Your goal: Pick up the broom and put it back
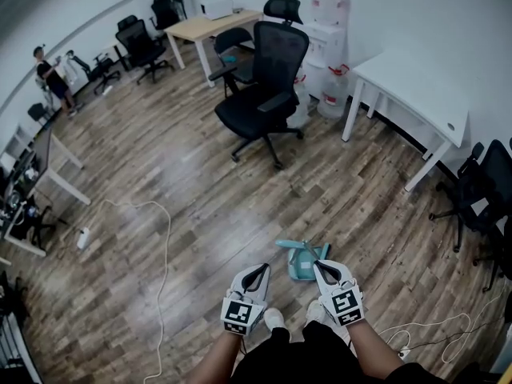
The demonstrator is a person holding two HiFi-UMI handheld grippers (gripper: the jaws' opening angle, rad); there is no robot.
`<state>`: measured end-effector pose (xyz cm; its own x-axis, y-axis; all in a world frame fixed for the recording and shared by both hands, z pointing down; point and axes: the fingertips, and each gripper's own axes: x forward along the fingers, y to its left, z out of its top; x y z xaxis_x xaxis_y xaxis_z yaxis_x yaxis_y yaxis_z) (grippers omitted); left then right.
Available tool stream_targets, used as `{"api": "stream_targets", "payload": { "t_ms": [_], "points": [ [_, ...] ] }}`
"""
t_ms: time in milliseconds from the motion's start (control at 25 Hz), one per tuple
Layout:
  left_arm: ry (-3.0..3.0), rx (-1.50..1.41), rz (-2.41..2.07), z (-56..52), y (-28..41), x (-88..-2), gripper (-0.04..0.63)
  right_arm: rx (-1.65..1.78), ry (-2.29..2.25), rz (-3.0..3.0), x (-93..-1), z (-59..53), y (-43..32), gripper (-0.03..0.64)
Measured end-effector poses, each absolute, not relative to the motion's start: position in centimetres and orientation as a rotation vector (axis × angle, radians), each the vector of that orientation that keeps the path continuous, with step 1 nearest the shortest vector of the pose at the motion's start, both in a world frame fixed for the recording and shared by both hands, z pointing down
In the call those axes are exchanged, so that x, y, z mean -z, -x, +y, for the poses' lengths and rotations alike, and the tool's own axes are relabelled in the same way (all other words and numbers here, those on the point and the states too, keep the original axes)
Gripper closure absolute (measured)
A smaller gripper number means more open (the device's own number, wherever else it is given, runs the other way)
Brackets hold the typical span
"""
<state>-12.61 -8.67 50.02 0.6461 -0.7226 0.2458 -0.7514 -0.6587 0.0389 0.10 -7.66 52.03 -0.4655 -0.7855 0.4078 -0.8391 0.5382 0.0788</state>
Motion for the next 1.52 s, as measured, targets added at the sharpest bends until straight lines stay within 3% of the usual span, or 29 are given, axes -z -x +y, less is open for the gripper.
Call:
{"api": "stream_targets", "payload": {
  "t_ms": [600, 1040, 1520],
  "points": [
    [-2.589, -0.516, -1.262, -10.2, 10.4, -56.8, 0.579, -0.277, -1.192, -2.303, -60.0, -10.3, -2.5, 0.611],
    [-2.546, -0.591, -1.236, -11.3, 8.9, -60.2, 0.578, -0.295, -1.113, -2.261, -65.8, -13.1, -2.4, 0.469],
    [-2.465, -0.591, -1.211, -11.0, 8.5, -63.2, 0.578, -0.332, -1.097, -2.302, -68.1, -15.9, -1.5, 0.449]
  ]
}}
